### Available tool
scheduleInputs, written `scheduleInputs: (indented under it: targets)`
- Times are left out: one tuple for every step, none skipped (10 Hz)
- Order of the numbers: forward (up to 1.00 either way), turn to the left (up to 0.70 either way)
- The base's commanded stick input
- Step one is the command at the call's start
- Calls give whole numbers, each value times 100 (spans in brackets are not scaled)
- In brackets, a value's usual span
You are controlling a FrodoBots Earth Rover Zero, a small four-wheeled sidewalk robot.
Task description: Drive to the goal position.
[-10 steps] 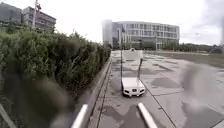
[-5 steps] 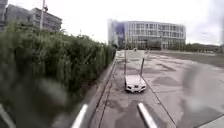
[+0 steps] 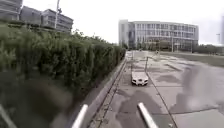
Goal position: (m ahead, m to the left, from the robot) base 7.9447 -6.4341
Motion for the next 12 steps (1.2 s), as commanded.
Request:
scheduleInputs:
  targets:
    - [0, -45]
    - [0, -45]
    - [-37, -35]
    - [-70, -27]
    - [-70, -27]
    - [-70, -27]
    - [-70, -27]
    - [-70, -14]
    - [-70, -1]
    - [-70, -27]
    - [-70, -27]
    - [-70, -27]
